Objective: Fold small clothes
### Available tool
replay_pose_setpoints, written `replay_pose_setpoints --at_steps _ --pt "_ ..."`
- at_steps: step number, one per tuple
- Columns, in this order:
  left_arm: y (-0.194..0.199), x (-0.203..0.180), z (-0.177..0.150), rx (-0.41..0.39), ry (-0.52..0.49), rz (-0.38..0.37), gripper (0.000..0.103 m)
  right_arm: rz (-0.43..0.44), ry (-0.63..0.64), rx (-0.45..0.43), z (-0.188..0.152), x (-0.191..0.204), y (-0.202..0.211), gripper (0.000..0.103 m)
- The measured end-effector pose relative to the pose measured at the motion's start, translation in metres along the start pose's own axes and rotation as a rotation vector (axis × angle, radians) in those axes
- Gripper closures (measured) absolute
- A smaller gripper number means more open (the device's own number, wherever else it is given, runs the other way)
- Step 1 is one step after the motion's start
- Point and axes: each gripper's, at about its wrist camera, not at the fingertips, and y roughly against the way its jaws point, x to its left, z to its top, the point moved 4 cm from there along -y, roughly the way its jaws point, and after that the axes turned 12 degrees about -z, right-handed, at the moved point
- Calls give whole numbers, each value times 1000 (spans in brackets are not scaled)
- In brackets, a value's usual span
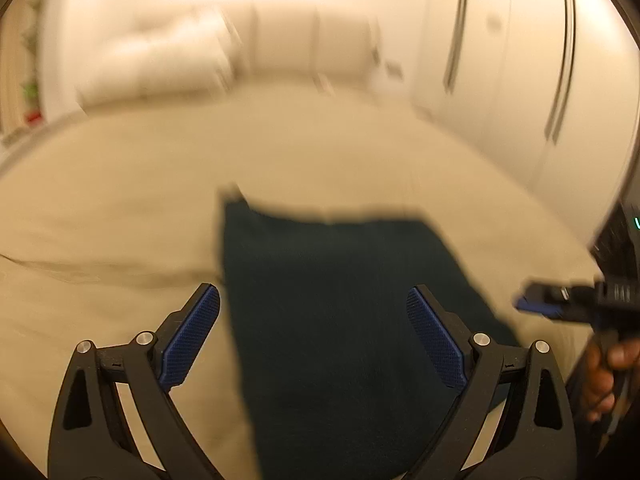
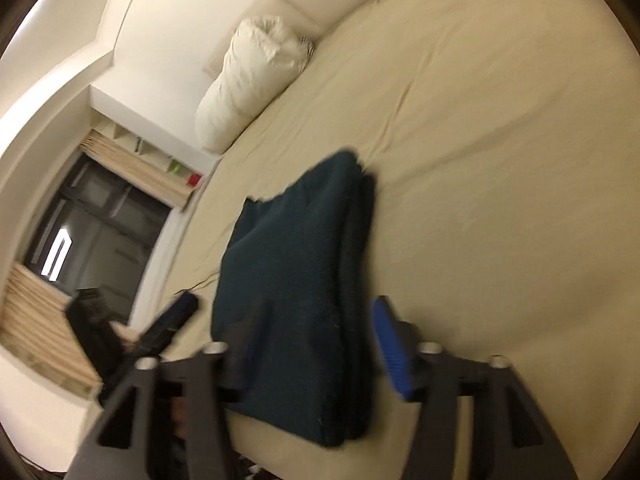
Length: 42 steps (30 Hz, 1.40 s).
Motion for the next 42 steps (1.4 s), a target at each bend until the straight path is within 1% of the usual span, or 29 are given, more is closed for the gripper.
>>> replay_pose_setpoints --at_steps 1,2,3,4,5,6,7,8,9,10,12,14,15,16,18,19,21,22,23,26,27,29,33,42 --pt "20 -3 11 -69 -24 43 2 -32 34 -48 1 6 17 41" --pt "39 -8 19 -127 -51 89 0 -59 59 -82 2 9 27 40" --pt "56 -12 27 -172 -78 128 0 -98 96 -135 4 13 43 34" --pt "72 -17 33 -205 -102 166 0 -125 126 -182 5 20 56 25" --pt "88 -24 41 -238 -126 212 0 -145 158 -243 7 30 70 20" --pt "95 -27 44 -249 -130 230 0 -149 176 -301 9 39 85 9" --pt "108 -30 47 -264 -123 262 0 -145 184 -357 10 47 97 0" --pt "113 -30 50 -259 -119 289 0 -137 184 -439 12 58 113 0" --pt "119 -32 52 -246 -120 312 0 -131 186 -495 15 67 124 0" --pt "127 -34 52 -228 -131 321 0 -126 191 -528 19 72 132 0" --pt "133 -40 51 -197 -128 282 0 -143 214 -560 24 87 147 0" --pt "139 -40 46 -142 -60 237 0 -187 231 -577 28 97 155 0" --pt "143 -42 41 -109 -29 219 0 -208 240 -579 30 102 158 0" --pt "137 -40 38 -56 6 209 0 -220 246 -568 29 105 160 0" --pt "124 -36 28 17 42 225 0 -252 274 -503 31 113 150 0" --pt "115 -37 22 52 53 225 0 -266 281 -484 29 116 145 0" --pt "95 -34 10 102 63 228 0 -331 316 -434 21 118 130 0" --pt "87 -34 5 124 68 225 0 -382 334 -392 16 115 119 0" --pt "81 -35 0 143 72 216 0 -412 343 -360 11 111 110 0" --pt "60 -32 -10 176 72 217 0 -485 349 -241 -6 97 74 0" --pt "52 -28 -12 181 72 219 0 -501 341 -213 -11 92 65 0" --pt "45 -21 -15 194 83 222 0 -503 334 -182 -20 89 60 0" --pt "33 -8 -18 211 100 232 0 -520 350 -172 -22 91 58 0" --pt "13 15 -29 246 136 250 0 -523 321 -127 -21 87 51 0"
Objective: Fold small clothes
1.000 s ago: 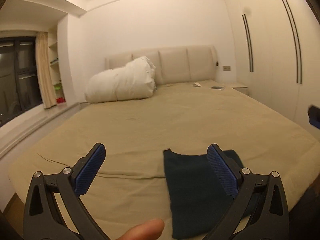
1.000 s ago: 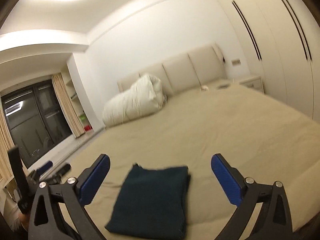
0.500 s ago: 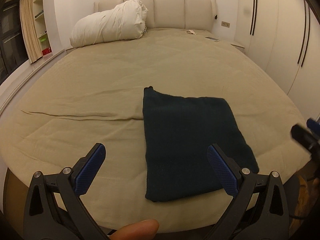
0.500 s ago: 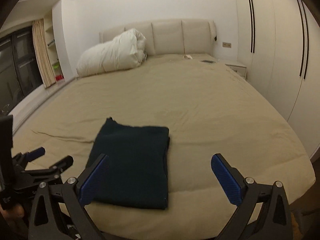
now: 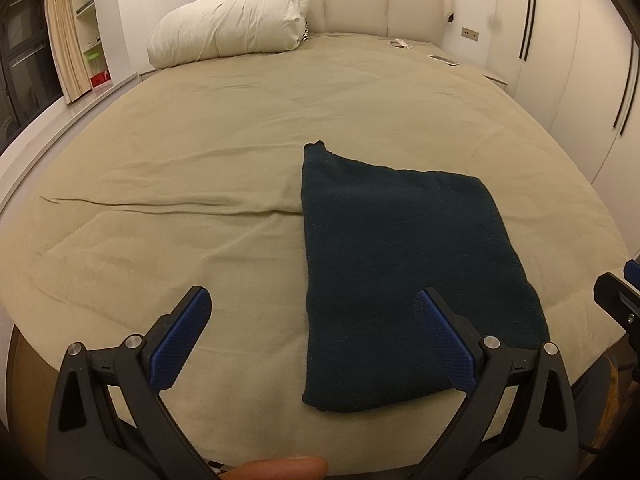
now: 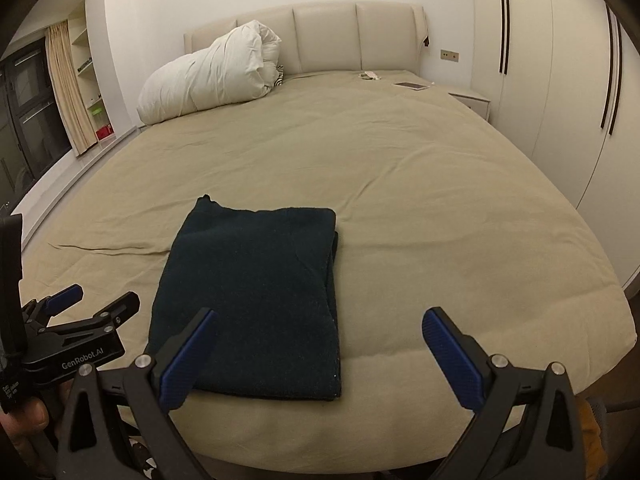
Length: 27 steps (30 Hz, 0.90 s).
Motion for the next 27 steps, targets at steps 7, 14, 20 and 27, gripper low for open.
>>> replay_pose_setpoints --at_steps 7,14,20,27 --pt "-11 9 -1 14 16 10 0 8 14 16 -2 8 -7 0" --pt "-17 15 0 17 26 14 0 19 27 29 -6 14 -10 0" --pt "-19 15 0 18 25 16 0 23 36 36 -8 16 -10 0" --pt "-19 15 0 19 25 16 0 25 37 45 -9 15 -11 0"
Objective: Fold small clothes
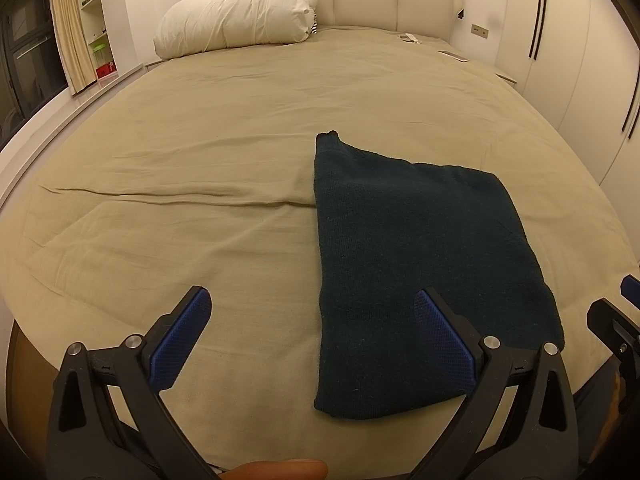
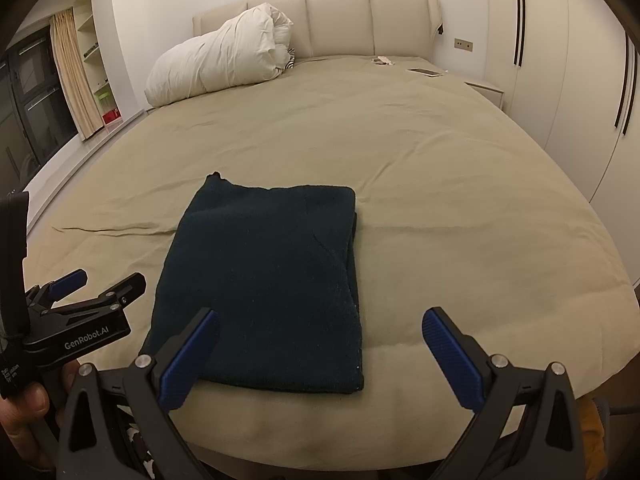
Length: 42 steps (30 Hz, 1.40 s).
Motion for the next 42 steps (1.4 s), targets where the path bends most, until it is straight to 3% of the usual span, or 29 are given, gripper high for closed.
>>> replay_pose_setpoints --at_steps 42 --pt "-5 1 -3 4 1 -1 0 3 -2 12 -3 -2 -1 0"
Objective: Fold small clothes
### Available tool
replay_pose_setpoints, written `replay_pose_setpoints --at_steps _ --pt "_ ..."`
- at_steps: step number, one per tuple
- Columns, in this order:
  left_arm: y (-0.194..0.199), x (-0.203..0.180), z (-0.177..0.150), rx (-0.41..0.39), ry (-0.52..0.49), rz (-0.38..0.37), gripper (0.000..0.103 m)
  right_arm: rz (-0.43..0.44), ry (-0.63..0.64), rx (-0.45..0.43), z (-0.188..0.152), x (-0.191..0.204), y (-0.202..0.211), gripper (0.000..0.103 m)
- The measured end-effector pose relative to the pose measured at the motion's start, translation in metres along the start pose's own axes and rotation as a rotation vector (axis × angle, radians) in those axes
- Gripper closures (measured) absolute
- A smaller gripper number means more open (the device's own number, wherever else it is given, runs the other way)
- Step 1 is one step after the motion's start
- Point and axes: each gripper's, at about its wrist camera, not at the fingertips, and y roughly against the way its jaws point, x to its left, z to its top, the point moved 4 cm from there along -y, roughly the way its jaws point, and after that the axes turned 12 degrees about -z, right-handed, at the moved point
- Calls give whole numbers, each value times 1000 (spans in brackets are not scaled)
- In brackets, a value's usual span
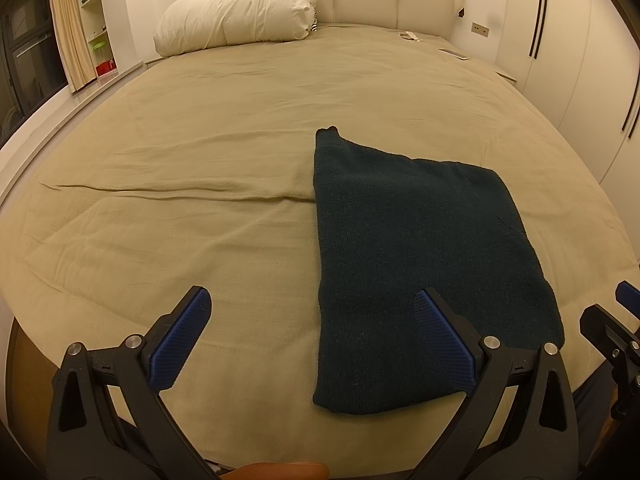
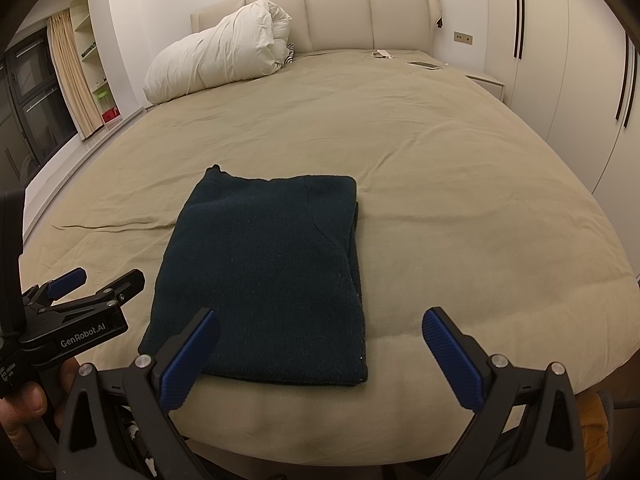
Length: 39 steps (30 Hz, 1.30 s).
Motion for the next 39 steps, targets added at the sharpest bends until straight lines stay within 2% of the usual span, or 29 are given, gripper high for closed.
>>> replay_pose_setpoints --at_steps 39 --pt "5 4 -11 7 7 -8 0 8 -6 24 -11 0 3 0"
